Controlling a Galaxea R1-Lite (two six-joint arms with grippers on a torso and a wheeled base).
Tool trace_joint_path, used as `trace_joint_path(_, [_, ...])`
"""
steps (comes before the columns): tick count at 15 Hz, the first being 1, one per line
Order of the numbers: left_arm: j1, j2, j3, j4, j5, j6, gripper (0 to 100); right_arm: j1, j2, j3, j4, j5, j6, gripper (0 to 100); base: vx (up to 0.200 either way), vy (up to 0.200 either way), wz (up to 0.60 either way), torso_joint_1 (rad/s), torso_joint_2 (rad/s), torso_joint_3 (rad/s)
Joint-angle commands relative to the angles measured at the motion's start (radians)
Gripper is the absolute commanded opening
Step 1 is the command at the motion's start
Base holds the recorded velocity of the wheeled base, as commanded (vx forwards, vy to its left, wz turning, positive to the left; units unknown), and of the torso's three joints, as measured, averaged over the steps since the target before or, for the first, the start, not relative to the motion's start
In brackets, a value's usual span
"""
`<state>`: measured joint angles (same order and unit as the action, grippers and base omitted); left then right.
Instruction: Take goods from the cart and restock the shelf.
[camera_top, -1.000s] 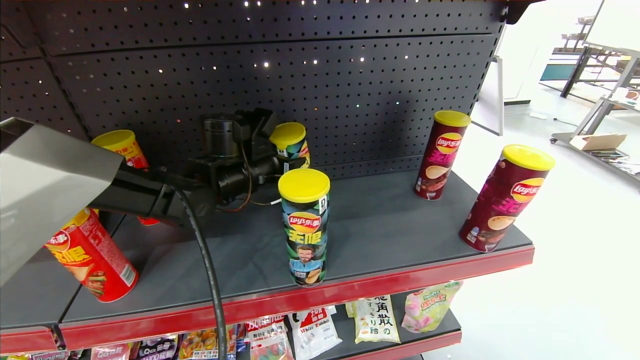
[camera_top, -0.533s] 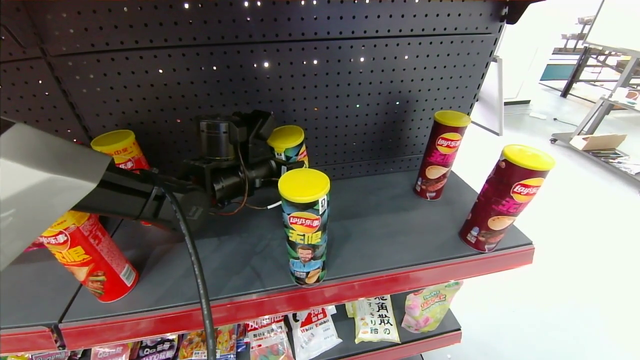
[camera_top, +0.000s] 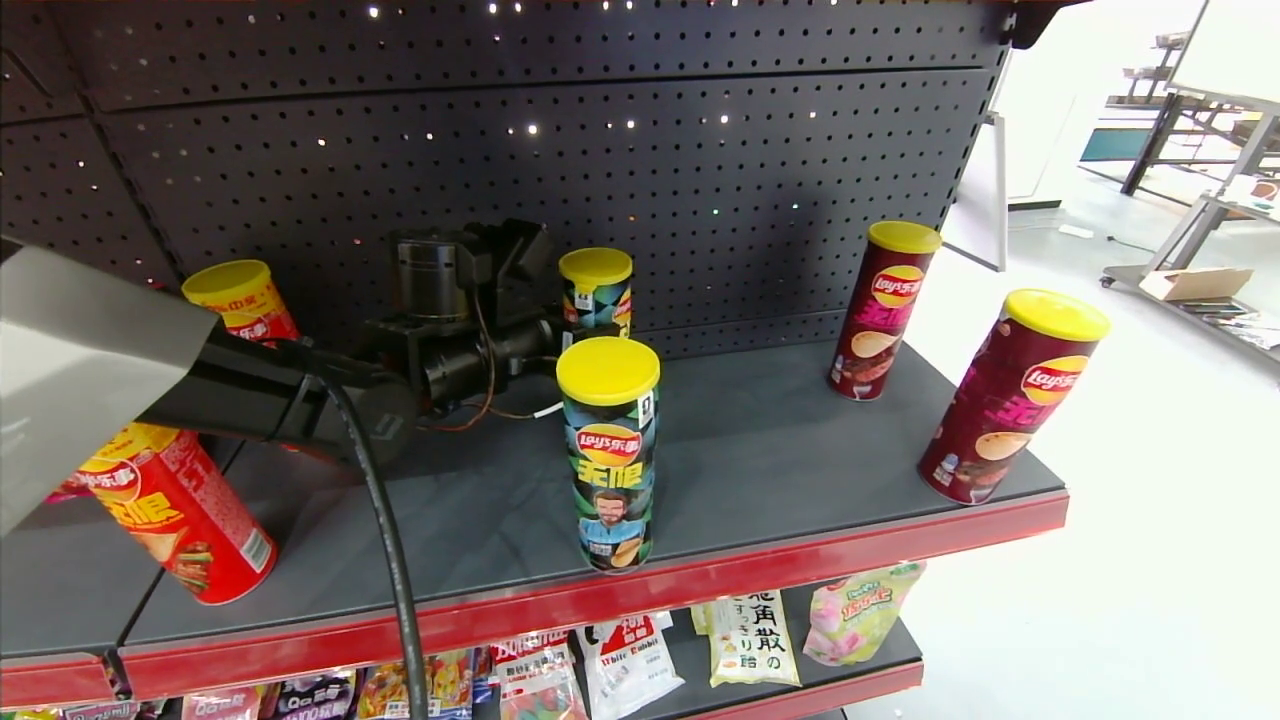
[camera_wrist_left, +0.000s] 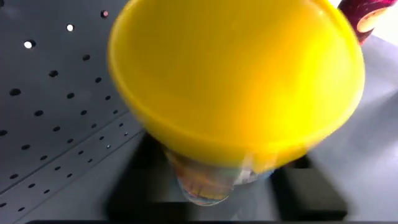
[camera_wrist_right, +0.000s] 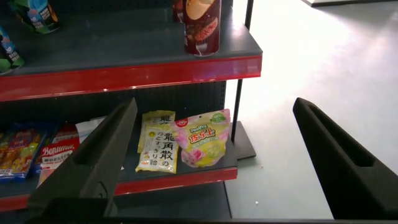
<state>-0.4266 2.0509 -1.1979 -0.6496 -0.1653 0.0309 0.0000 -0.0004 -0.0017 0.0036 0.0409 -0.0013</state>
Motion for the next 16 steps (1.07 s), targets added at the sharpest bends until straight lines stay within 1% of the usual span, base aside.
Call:
trace_joint_path(1, [0.0, -0.006, 0.006, 0.002, 0.001, 0.0, 100, 0.0, 0.0, 0.0, 0.001, 0.001, 0.0, 100, 0.0, 0.0, 0.0, 0.0, 0.0, 0.0])
trace_joint_path(3, [0.0, -0.023, 0.026, 0.002, 0.0, 0.0, 100, 0.0, 0.0, 0.0, 0.001, 0.001, 0.0, 100, 0.0, 0.0, 0.0, 0.0, 0.0, 0.0])
trace_joint_path(5, [0.0, -0.055, 0.069, 0.001, 0.0, 0.0, 100, 0.0, 0.0, 0.0, -0.001, 0.001, 0.0, 100, 0.0, 0.0, 0.0, 0.0, 0.0, 0.0])
trace_joint_path(7, [0.002, -0.11, 0.142, -0.002, 0.0, 0.0, 100, 0.0, 0.0, 0.0, 0.001, 0.001, 0.0, 100, 0.0, 0.0, 0.0, 0.0, 0.0, 0.0])
trace_joint_path(9, [0.009, -0.182, 0.238, -0.005, 0.0, -0.002, 100, 0.0, 0.0, 0.0, 0.001, 0.001, 0.0, 100, 0.0, 0.0, 0.0, 0.0, 0.0, 0.0])
trace_joint_path(10, [0.012, -0.193, 0.25, -0.005, 0.0, -0.002, 100, 0.0, 0.0, 0.0, 0.001, 0.001, 0.0, 100, 0.0, 0.0, 0.0, 0.0, 0.0, 0.0])
trace_joint_path(11, [0.029, -0.264, 0.327, -0.004, 0.0, -0.002, 100, 0.0, 0.0, 0.0, 0.001, 0.001, 0.0, 100, 0.0, 0.0, 0.0, 0.0, 0.0, 0.0])
trace_joint_path(13, [0.038, -0.344, 0.402, -0.004, 0.0, -0.003, 100, 0.0, 0.0, 0.0, 0.001, 0.001, 0.0, 100, 0.0, 0.0, 0.0, 0.0, 0.0, 0.0])
trace_joint_path(16, [0.042, -0.578, 0.655, -0.004, 0.001, -0.002, 100, 0.0, 0.0, 0.0, 0.001, 0.001, 0.0, 100, 0.0, 0.0, 0.0, 0.0, 0.0, 0.0])
